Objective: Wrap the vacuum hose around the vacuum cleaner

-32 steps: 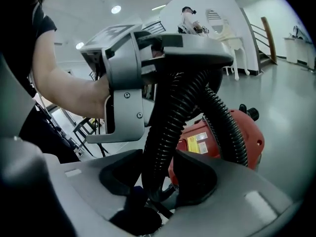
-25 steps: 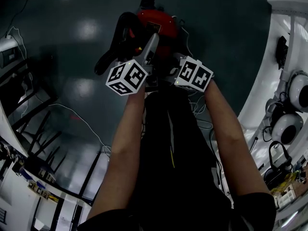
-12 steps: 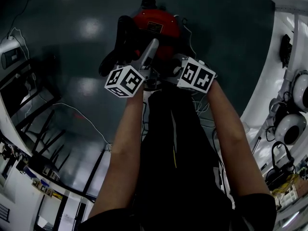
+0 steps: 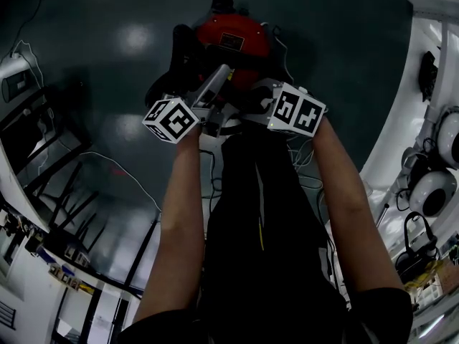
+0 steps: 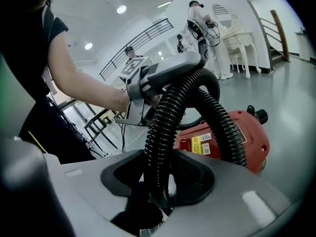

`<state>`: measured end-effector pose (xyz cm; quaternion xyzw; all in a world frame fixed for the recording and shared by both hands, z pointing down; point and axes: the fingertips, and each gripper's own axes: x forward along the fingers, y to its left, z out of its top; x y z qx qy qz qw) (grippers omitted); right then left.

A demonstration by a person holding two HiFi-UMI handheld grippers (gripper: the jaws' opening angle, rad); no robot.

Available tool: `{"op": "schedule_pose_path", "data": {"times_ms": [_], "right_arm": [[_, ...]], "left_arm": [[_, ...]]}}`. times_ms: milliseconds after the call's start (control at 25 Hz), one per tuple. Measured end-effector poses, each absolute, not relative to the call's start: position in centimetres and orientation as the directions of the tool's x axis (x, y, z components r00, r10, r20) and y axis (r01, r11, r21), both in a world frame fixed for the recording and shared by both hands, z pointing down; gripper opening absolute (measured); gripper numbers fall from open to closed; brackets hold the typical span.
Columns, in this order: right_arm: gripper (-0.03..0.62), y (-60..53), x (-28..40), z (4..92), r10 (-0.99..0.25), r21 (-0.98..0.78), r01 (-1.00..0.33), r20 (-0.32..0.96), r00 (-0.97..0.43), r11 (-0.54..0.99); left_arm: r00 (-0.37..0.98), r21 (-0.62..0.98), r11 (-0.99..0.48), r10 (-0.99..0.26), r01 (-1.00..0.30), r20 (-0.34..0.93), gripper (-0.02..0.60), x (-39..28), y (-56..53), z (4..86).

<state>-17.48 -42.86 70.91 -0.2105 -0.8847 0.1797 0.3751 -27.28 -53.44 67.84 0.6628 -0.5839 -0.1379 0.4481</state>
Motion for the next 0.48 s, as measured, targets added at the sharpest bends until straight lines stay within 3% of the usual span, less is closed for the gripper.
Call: {"op": "schedule_pose_path", "data": {"times_ms": [160, 360, 480], "right_arm": [[0.17, -45.0, -17.5, 70.0, 0.485, -0.55, 0.16, 0.52, -0.703, 0.82], [0.17, -47.3, -17.4, 71.2, 0.464, -0.555, 0.108, 0.556, -0.689, 0.825], [0.17, -48.4, -17.9, 71.5, 0.44, -0.568, 0.061, 0.561, -0.701, 0.821]], "left_arm": [[0.336, 0.739, 0.02, -0.882, -0.673, 0.33, 0.551, -27.1, -52.5, 67.9], [0.383, 0.636, 0.0, -0.797, -0.772, 0.466, 0.538, -25.3, -50.3, 70.1], [0.368, 0.55, -0.007, -0.75, -0.835, 0.55, 0.471, -24.6, -49.2, 71.4]]}}
